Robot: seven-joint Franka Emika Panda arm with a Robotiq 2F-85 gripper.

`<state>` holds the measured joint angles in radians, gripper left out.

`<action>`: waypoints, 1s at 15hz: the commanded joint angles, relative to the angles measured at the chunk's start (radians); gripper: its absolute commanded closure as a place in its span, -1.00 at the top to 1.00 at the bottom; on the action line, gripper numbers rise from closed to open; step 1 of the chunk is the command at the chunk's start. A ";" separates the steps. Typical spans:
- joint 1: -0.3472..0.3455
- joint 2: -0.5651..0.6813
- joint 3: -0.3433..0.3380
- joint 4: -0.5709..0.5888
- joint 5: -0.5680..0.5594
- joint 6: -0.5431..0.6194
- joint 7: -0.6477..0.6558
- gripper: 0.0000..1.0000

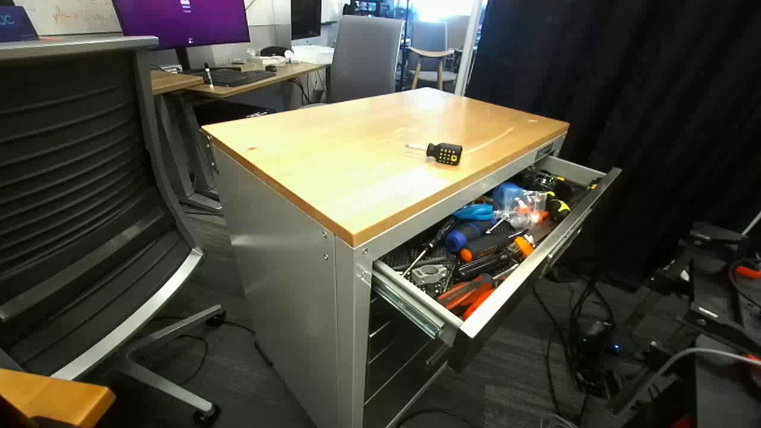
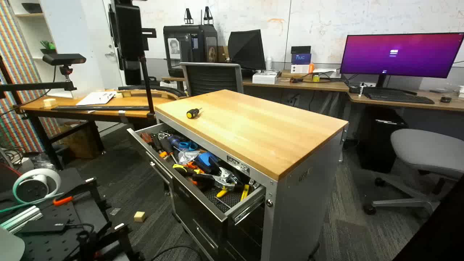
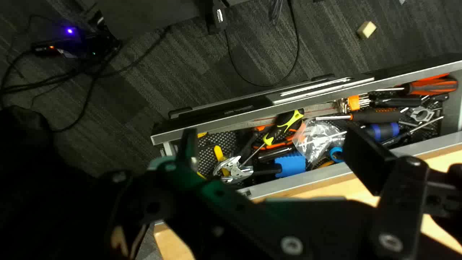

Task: Place the screwdriver inside the open drawer and close the drawer

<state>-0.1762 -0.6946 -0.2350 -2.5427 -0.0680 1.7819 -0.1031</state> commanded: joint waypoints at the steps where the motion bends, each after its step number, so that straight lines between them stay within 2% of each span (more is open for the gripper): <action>1: -0.008 0.001 0.007 0.005 0.004 -0.001 -0.004 1.00; 6: -0.008 -0.002 0.006 0.015 0.004 -0.001 -0.004 1.00; 7: -0.014 0.008 0.025 0.013 0.014 0.022 0.050 1.00; 9: 0.002 0.040 0.085 0.010 0.012 0.063 0.130 1.00; 11: 0.035 0.095 0.172 0.017 0.013 0.118 0.224 1.00; 15: 0.109 0.272 0.351 0.093 -0.024 0.196 0.384 1.00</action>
<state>-0.1078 -0.5660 0.0199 -2.5376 -0.0654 1.9377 0.1789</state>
